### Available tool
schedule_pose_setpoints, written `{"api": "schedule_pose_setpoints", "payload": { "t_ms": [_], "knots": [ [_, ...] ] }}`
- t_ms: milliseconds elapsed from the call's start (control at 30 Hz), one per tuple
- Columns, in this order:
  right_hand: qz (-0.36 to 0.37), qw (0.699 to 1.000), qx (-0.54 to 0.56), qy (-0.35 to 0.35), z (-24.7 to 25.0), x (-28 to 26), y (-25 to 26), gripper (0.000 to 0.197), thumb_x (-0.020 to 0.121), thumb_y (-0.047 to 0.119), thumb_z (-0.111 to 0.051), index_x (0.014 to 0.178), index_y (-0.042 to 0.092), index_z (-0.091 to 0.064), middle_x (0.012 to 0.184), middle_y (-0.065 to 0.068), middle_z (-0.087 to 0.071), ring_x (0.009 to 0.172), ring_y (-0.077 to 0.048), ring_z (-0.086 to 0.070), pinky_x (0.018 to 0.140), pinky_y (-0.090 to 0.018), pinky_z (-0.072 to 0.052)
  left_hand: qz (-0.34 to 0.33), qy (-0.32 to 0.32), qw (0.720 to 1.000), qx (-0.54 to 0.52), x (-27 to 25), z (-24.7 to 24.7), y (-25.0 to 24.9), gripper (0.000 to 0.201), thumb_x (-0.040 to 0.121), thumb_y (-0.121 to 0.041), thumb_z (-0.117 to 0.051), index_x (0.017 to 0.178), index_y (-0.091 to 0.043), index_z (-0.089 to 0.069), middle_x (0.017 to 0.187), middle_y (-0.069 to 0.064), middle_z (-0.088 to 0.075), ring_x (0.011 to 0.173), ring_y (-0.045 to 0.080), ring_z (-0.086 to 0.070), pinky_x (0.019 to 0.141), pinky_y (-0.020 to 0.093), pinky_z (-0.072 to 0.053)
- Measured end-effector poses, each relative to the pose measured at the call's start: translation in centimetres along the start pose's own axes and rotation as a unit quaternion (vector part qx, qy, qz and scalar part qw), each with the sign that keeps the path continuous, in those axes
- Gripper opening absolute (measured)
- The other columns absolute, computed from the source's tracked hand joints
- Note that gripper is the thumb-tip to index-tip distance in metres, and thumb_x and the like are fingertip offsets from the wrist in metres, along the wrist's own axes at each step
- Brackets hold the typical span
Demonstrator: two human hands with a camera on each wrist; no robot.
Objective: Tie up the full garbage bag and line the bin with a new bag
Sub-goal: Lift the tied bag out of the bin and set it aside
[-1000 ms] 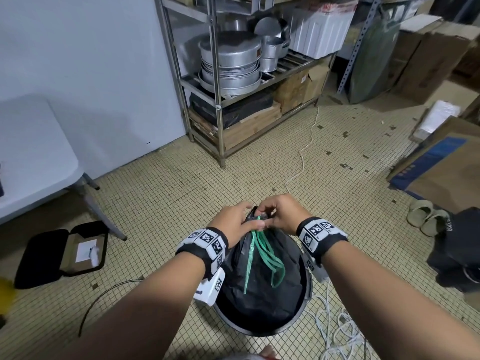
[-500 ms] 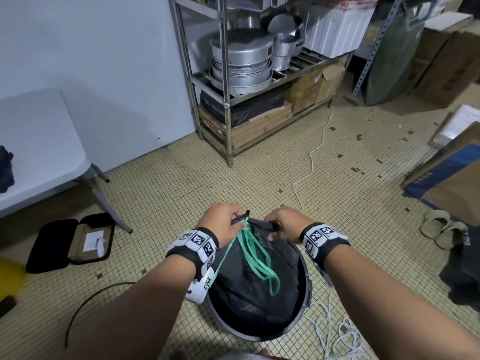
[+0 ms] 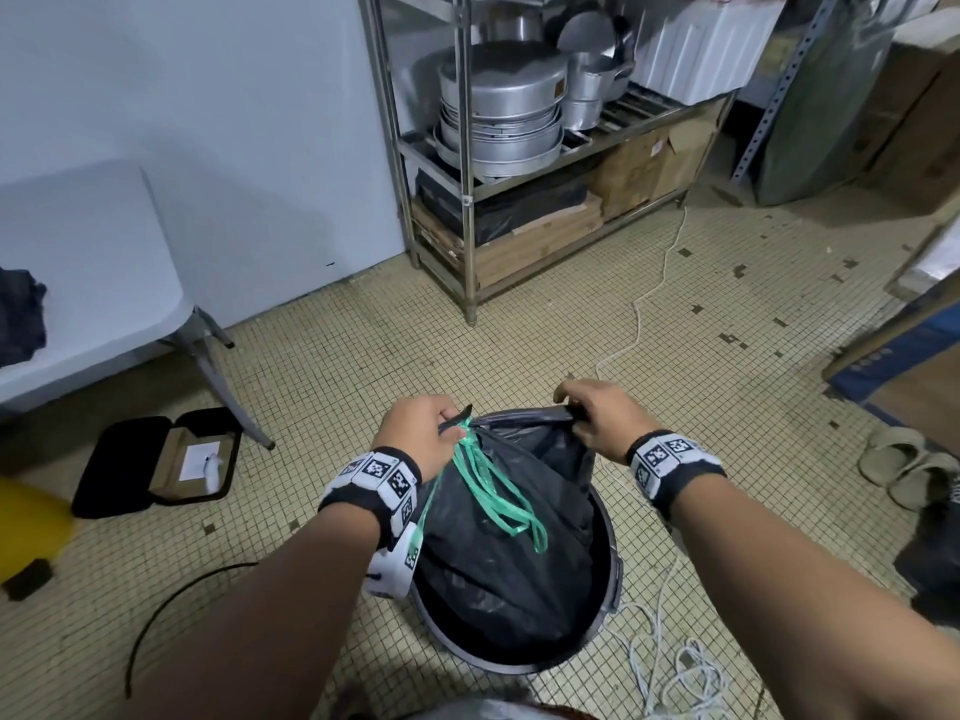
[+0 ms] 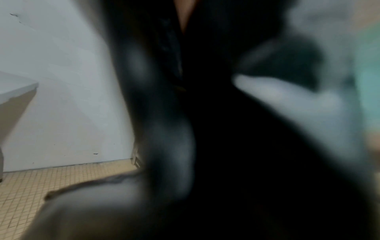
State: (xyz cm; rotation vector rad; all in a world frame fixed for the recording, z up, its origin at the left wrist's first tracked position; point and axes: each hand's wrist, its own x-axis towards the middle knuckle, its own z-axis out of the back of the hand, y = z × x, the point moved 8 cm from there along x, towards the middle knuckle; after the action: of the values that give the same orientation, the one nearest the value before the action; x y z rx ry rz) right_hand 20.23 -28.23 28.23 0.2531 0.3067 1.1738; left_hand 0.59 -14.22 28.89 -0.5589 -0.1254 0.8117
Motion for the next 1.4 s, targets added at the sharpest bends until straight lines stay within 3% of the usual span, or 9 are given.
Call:
{"api": "schedule_pose_setpoints", "payload": {
  "t_ms": [400, 633, 800, 867, 967, 1033, 1100, 1233, 1400],
  "knots": [
    [-0.247, 0.963, 0.034, -0.099, 0.9, -3.4, -6.7, 0.018, 0.086, 0.010, -0.069, 0.103, 0.015, -0.064, 0.107, -0.005, -0.054, 0.088, -0.027, -0.061, 0.074, -0.042, -0.057, -0.002, -0.009, 1.000, -0.007, 0.2, 0.0, -1.9, 0.019, 0.088, -0.028, -0.074, 0.074, -0.024, -0.062, 0.067, -0.002, -0.064, 0.059, 0.015, -0.058, 0.052, 0.022, -0.039],
    [-0.328, 0.939, 0.009, -0.106, 1.1, -7.0, -10.5, 0.011, 0.086, 0.011, -0.070, 0.096, 0.014, -0.066, 0.098, -0.009, -0.064, 0.086, -0.026, -0.060, 0.076, -0.040, -0.057, 0.025, -0.019, 0.999, 0.007, 0.3, 0.4, -0.7, 0.033, 0.086, -0.024, -0.076, 0.064, -0.024, -0.052, 0.061, -0.006, -0.055, 0.055, 0.010, -0.050, 0.049, 0.021, -0.030],
    [-0.366, 0.907, 0.126, -0.164, 0.3, -9.3, -11.9, 0.016, 0.092, 0.003, -0.058, 0.088, 0.016, -0.068, 0.090, -0.008, -0.069, 0.078, -0.027, -0.066, 0.068, -0.040, -0.060, 0.031, -0.021, 0.999, 0.015, 0.6, 0.4, -0.7, 0.028, 0.087, -0.026, -0.075, 0.068, -0.024, -0.055, 0.065, -0.005, -0.057, 0.059, 0.010, -0.052, 0.053, 0.024, -0.033],
    [-0.376, 0.857, 0.267, -0.229, -0.3, -10.4, -12.2, 0.020, 0.091, -0.004, -0.056, 0.088, 0.014, -0.065, 0.088, -0.008, -0.069, 0.080, -0.033, -0.069, 0.069, -0.046, -0.062, 0.030, -0.018, 0.999, 0.016, 0.7, 0.4, -0.7, 0.025, 0.087, -0.026, -0.075, 0.070, -0.021, -0.058, 0.065, -0.005, -0.057, 0.059, 0.011, -0.052, 0.055, 0.024, -0.034],
    [-0.388, 0.678, 0.562, -0.271, -2.6, -11.3, -11.6, 0.028, 0.091, -0.012, -0.046, 0.097, 0.014, -0.057, 0.088, -0.013, -0.065, 0.081, -0.033, -0.067, 0.074, -0.051, -0.061, 0.026, -0.021, 0.999, 0.010, 0.8, 0.5, -0.4, 0.024, 0.086, -0.022, -0.076, 0.070, -0.011, -0.061, 0.062, -0.003, -0.055, 0.056, 0.014, -0.049, 0.051, 0.022, -0.031],
    [-0.379, 0.638, 0.617, -0.261, -2.8, -11.1, -10.9, 0.029, 0.091, -0.011, -0.042, 0.098, 0.013, -0.058, 0.086, -0.013, -0.064, 0.078, -0.027, -0.063, 0.069, -0.043, -0.059, 0.026, -0.025, 0.999, 0.013, 0.9, 0.5, 0.0, 0.026, 0.085, -0.021, -0.076, 0.070, -0.008, -0.059, 0.060, -0.003, -0.051, 0.053, 0.014, -0.045, 0.049, 0.022, -0.028],
    [-0.357, 0.681, 0.590, -0.245, -1.9, -10.7, -10.5, 0.023, 0.091, -0.006, -0.051, 0.093, 0.014, -0.063, 0.088, -0.010, -0.066, 0.082, -0.026, -0.062, 0.067, -0.035, -0.053, 0.036, -0.027, 0.999, 0.020, 0.9, 0.6, 0.5, 0.024, 0.085, -0.022, -0.076, 0.073, -0.008, -0.060, 0.061, -0.003, -0.051, 0.053, 0.014, -0.045, 0.048, 0.023, -0.029],
    [-0.284, 0.877, 0.360, -0.141, -0.5, -10.5, -10.0, 0.035, 0.081, 0.000, -0.074, 0.104, 0.024, -0.064, 0.095, -0.001, -0.066, 0.084, -0.016, -0.064, 0.070, -0.026, -0.055, 0.046, -0.033, 0.998, 0.024, 0.9, 0.6, 1.9, 0.024, 0.084, -0.021, -0.078, 0.073, -0.009, -0.061, 0.064, -0.002, -0.055, 0.056, 0.015, -0.048, 0.051, 0.022, -0.034],
    [-0.265, 0.945, 0.130, -0.138, 0.2, -11.9, -11.0, 0.045, 0.076, -0.013, -0.069, 0.104, 0.023, -0.067, 0.106, 0.003, -0.060, 0.092, -0.017, -0.061, 0.083, -0.032, -0.058, 0.048, -0.035, 0.998, 0.034, 0.7, 0.9, 3.0, 0.023, 0.083, -0.021, -0.079, 0.069, -0.011, -0.064, 0.067, -0.003, -0.058, 0.060, 0.014, -0.053, 0.055, 0.023, -0.033]
  ]
}}
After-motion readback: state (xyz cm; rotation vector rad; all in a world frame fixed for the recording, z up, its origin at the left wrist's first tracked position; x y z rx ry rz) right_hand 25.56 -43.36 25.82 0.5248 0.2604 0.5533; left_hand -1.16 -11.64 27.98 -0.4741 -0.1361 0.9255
